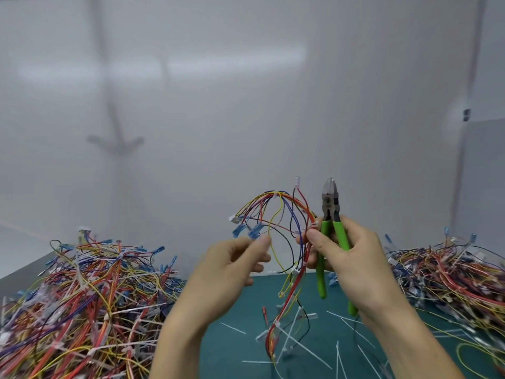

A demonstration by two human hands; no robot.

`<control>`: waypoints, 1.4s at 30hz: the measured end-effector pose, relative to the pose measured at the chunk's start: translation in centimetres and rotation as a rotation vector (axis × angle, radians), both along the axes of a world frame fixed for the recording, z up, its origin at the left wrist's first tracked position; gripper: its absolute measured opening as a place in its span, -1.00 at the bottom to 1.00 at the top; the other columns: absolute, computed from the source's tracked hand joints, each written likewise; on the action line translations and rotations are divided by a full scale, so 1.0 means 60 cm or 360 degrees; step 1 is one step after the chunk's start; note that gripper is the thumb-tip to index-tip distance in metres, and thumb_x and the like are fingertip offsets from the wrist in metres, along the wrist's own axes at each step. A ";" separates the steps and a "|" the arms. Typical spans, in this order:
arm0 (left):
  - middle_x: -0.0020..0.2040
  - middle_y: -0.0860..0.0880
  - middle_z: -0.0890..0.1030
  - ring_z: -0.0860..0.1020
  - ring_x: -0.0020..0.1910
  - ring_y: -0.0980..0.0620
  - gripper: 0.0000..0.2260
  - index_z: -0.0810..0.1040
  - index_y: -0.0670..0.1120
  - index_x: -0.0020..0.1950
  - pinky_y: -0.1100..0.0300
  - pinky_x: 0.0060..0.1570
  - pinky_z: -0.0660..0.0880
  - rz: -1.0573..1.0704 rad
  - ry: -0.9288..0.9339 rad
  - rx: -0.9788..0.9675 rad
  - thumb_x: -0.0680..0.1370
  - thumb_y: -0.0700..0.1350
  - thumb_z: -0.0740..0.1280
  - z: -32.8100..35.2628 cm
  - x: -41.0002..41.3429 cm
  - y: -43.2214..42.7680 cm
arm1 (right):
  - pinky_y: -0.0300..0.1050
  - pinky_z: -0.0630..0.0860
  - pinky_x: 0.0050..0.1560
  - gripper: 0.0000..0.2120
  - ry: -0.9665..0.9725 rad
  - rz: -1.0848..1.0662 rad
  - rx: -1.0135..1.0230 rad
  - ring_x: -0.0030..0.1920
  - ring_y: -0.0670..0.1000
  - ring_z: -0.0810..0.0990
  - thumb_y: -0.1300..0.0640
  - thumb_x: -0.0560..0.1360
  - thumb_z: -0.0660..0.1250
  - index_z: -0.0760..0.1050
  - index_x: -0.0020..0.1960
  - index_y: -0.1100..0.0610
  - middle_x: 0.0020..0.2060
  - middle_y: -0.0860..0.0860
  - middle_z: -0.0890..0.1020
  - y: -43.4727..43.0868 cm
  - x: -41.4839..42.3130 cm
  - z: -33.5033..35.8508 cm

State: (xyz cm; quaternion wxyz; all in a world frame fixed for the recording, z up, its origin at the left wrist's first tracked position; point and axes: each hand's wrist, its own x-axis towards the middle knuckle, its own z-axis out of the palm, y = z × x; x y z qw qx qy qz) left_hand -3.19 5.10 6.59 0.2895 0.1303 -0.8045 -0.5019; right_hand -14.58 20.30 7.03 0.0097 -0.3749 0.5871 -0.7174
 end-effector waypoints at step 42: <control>-0.15 -0.07 0.71 0.65 -0.22 0.14 -0.65 0.71 -0.16 -0.08 0.34 -0.32 0.55 0.0149 0.0576 0.0934 0.21 -0.02 0.51 -0.007 -0.018 -0.006 | -0.11 0.55 -0.18 -0.54 0.0251 0.0232 0.1031 -0.31 -0.03 0.69 -0.29 0.57 0.14 0.61 -0.14 0.03 -0.29 -0.08 0.69 -0.014 0.005 -0.020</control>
